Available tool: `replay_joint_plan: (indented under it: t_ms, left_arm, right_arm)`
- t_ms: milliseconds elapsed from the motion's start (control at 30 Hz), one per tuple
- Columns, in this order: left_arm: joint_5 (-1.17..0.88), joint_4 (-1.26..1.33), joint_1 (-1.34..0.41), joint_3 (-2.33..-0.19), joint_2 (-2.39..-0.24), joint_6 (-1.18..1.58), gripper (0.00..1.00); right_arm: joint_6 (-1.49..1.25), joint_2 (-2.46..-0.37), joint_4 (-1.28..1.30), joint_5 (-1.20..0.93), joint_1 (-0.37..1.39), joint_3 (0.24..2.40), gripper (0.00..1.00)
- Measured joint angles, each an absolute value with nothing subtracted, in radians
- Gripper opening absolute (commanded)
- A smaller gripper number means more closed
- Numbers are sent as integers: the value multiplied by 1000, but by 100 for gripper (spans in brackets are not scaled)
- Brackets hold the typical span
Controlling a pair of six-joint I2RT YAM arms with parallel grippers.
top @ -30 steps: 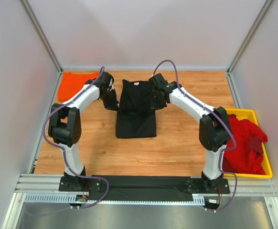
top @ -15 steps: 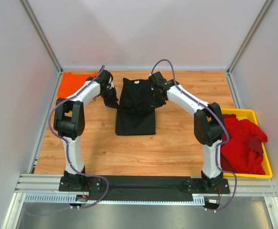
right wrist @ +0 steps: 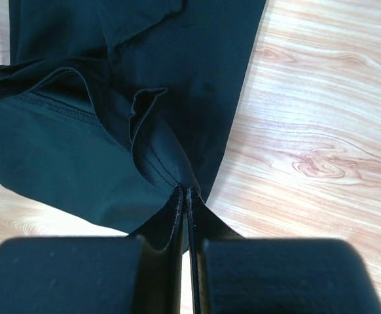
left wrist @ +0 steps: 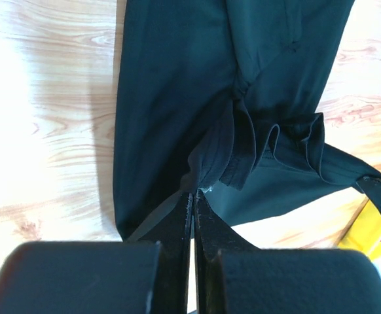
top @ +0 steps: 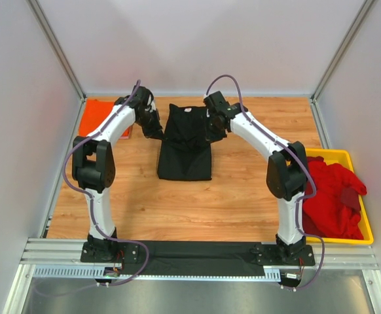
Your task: Fold and stack the t-shirts
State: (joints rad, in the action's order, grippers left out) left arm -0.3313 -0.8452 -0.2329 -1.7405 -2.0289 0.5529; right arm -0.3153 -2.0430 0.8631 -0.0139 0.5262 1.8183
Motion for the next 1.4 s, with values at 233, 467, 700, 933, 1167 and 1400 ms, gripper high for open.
replay_joint_plan:
  t_ms: [233, 467, 700, 933, 1167, 1400]
  left_arm:
    - [-335, -856, -214, -1798, -2074, 555, 0]
    - [-355, -863, -183, -1893, -2223, 552, 14]
    - [-408, -842, -158, -1969, -2295, 544, 31]
    - [-327, -825, -137, -1898, -2209, 509, 32]
    - [-329, -794, -169, -1756, -2110, 487, 28]
    - [-369, -766, -189, -1811, -2165, 476, 28]
  right_arm:
    - [-301, -2059, 856, -41, 487, 1858, 1]
    - [-283, -2161, 831, -89, 450, 1928, 5]
    - [-267, -2301, 820, -130, 410, 2038, 25]
    - [-259, -2259, 826, -134, 367, 2020, 33]
    - [-249, -2176, 824, -171, 385, 1956, 20]
    - [-249, -2212, 807, -212, 391, 1955, 20]
